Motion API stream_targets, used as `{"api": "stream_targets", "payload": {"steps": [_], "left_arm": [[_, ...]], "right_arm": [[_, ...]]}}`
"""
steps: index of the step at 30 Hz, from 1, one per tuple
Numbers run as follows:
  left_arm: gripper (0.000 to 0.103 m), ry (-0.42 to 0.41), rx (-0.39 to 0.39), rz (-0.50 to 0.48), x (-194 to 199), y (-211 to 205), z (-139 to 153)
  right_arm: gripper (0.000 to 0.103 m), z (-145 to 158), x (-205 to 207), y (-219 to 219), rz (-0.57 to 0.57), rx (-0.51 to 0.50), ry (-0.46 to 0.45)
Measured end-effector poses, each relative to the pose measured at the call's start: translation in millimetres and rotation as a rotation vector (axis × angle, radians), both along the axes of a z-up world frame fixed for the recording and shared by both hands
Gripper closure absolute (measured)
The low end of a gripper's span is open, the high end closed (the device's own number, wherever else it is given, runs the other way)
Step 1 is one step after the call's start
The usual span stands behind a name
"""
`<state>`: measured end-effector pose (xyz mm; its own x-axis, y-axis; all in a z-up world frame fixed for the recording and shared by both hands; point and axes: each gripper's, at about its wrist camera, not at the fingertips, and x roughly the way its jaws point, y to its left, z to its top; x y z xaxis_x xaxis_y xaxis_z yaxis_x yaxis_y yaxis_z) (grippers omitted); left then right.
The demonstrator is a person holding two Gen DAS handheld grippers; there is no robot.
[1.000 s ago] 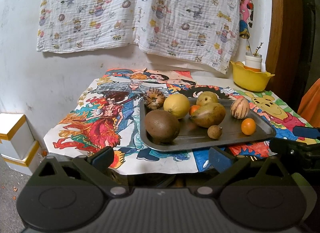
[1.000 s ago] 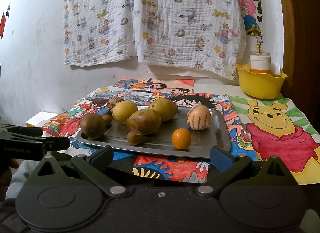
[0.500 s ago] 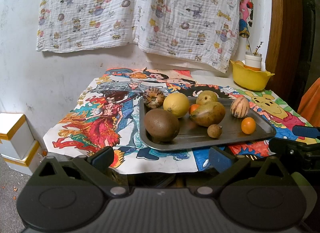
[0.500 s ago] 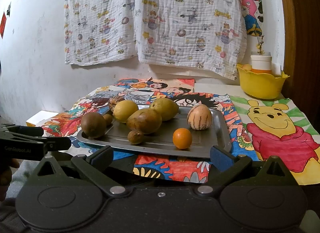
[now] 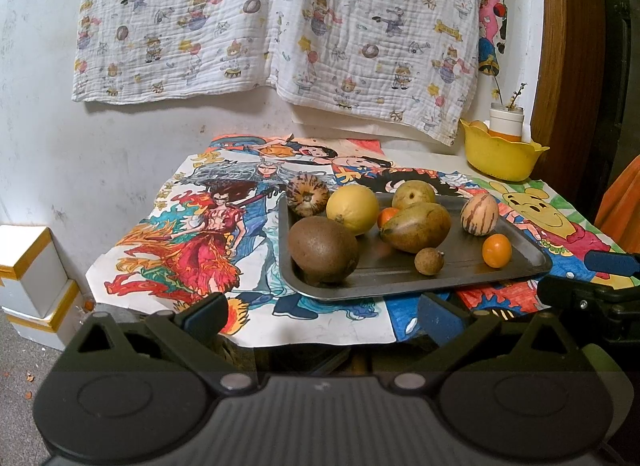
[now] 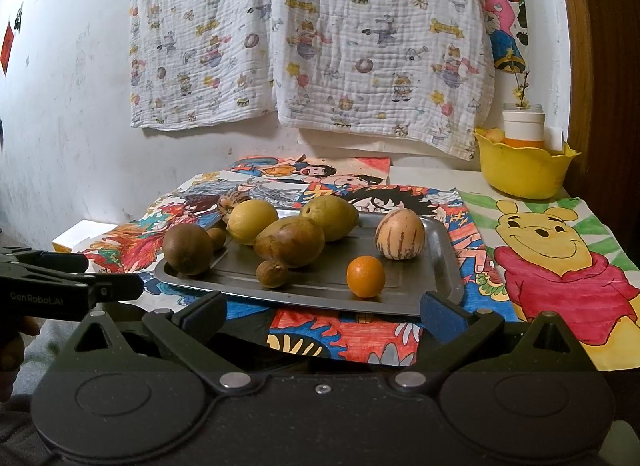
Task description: Organize fruits
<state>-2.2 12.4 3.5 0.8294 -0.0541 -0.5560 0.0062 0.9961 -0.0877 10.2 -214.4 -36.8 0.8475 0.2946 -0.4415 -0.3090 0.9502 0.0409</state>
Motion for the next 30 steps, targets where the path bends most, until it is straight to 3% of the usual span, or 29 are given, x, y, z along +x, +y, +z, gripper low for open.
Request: {"api": "stream_targets", "payload": {"steps": [30], "left_arm": [[0.001, 0.030, -0.015, -0.017, 3.6, 4.5, -3.3]], "right_arm": [[0.001, -1.5, -0.5, 2.0, -0.001, 0.000, 0.008]]}}
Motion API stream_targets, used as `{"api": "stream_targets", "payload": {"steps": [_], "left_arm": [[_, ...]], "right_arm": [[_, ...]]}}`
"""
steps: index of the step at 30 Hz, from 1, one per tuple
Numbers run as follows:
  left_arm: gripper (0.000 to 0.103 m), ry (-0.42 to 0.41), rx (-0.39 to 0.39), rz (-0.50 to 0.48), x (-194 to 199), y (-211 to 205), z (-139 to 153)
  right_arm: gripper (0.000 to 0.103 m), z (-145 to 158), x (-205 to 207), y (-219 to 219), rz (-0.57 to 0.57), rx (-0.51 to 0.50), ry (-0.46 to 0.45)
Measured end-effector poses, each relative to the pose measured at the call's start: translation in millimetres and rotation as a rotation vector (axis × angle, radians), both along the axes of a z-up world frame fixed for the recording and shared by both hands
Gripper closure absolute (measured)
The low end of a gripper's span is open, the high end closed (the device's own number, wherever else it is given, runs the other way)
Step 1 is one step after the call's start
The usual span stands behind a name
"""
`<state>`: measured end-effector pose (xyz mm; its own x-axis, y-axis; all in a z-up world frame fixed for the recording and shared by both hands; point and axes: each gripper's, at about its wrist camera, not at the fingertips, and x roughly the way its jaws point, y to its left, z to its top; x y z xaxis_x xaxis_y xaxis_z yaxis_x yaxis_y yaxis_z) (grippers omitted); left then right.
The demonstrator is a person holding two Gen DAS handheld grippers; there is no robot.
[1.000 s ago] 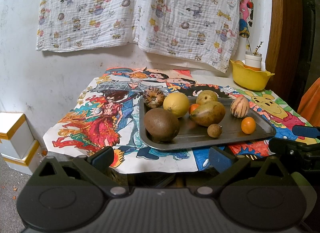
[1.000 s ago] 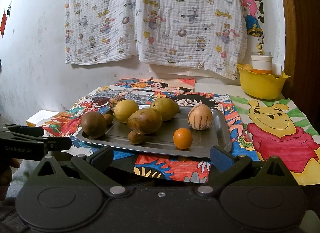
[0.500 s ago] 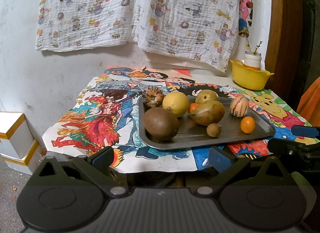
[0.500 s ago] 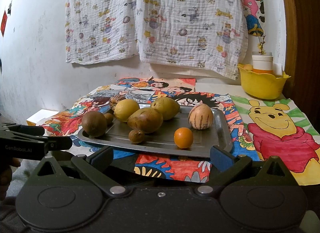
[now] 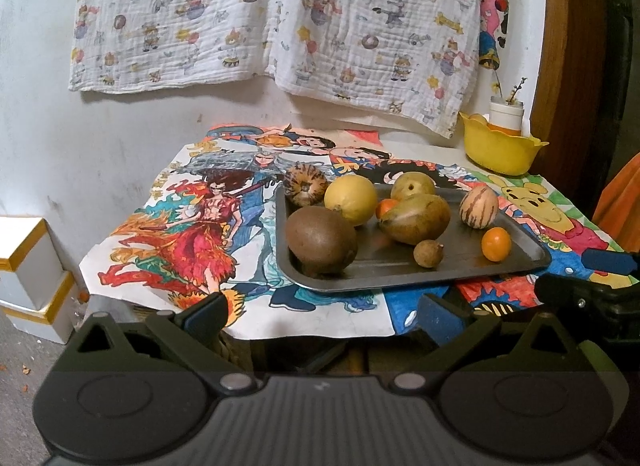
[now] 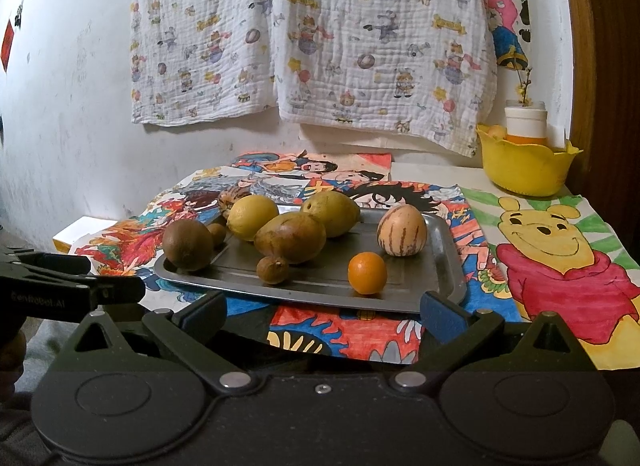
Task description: Organize fruits
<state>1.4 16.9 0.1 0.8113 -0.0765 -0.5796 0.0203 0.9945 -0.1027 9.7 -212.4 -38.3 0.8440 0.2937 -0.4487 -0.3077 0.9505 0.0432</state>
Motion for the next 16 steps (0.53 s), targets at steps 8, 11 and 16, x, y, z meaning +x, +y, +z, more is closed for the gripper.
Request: {"api": "stream_targets", "payload": {"steps": [8, 11, 16], "left_arm": [[0.001, 0.000, 0.000, -0.011, 0.7, -1.7, 0.2], [0.001, 0.000, -0.002, -0.014, 0.4, -1.7, 0.5], [0.001, 0.000, 0.001, -0.012, 0.4, -2.1, 0.4]], "right_arm": [[0.001, -1.3, 0.9, -0.1, 0.002, -0.001, 0.003], [0.001, -1.8, 0.2, -0.3, 0.003, 0.000, 0.005], [0.001, -1.4, 0.6, 0.4, 0.002, -0.001, 0.005]]}}
